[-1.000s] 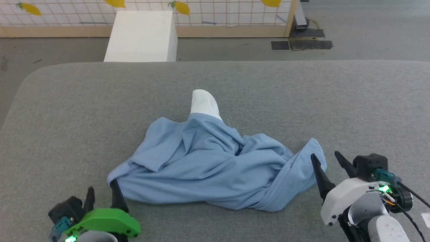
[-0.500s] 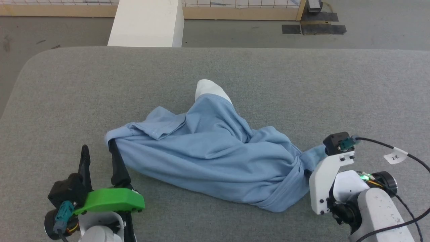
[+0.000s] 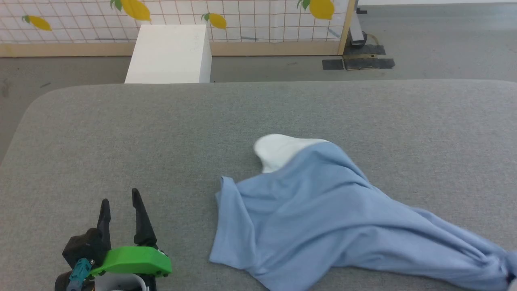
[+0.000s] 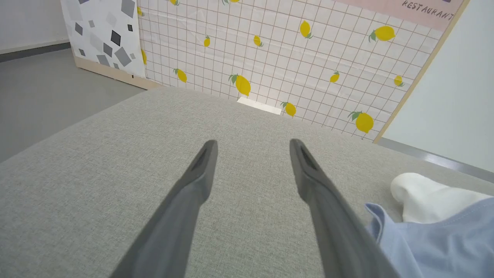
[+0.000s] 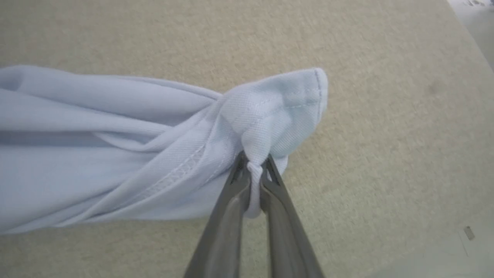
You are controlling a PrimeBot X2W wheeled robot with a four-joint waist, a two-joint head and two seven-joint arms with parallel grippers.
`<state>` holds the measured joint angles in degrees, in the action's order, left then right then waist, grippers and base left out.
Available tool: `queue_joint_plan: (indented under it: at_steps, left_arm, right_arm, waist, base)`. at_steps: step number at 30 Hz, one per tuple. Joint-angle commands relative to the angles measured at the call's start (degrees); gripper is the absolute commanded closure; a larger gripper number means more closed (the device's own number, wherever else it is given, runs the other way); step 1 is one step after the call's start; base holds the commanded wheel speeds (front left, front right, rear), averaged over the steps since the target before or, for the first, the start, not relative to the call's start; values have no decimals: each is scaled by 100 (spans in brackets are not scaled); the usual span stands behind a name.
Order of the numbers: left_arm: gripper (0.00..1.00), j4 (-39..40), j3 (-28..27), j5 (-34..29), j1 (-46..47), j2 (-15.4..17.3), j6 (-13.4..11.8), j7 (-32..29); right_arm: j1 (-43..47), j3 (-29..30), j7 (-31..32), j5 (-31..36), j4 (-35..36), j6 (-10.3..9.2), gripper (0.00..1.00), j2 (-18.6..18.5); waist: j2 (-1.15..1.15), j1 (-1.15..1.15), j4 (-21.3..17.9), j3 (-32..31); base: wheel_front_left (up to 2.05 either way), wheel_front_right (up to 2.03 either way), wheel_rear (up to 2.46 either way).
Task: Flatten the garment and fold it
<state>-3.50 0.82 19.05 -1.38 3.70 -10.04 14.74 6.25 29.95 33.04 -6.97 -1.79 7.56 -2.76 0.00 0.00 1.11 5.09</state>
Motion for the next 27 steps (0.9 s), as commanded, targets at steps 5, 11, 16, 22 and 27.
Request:
queue_joint_plan:
  at_steps: [5, 11, 16, 22, 27]
  left_arm:
    - [0, -55, 85, -72, -30, -51, 129, 26]
    - [0, -261, 474, -59, 154, -66, 373, 2]
    - [0, -656, 1170, -128, 634, -73, 696, -397]
    - [0, -1484, 1854, -97, 1397, -79, 793, -1453]
    - [0, -2167, 2185, -3, 1803, -80, 593, -2711]
  right_arm:
    - [218, 254, -285, -200, 12, -8, 0, -11]
    - [18, -668, -1684, -265, 509, -8, 0, -11]
    - [-109, -1467, -2762, -239, 660, -8, 0, -11]
    - [-252, -2172, -3191, -195, 446, -8, 0, -11]
    - [-403, -2422, -3223, -211, 248, -8, 0, -11]
  waist:
    - [0, 0, -129, 3]
    - [0, 0, -123, 39]
    - [0, 0, -79, 99]
    - [0, 0, -152, 166]
    - [0, 0, -324, 188]
  base:
    - [0, 0, 0]
    - [0, 0, 0]
    - [0, 0, 0]
    - [0, 0, 0]
    - [0, 0, 0]
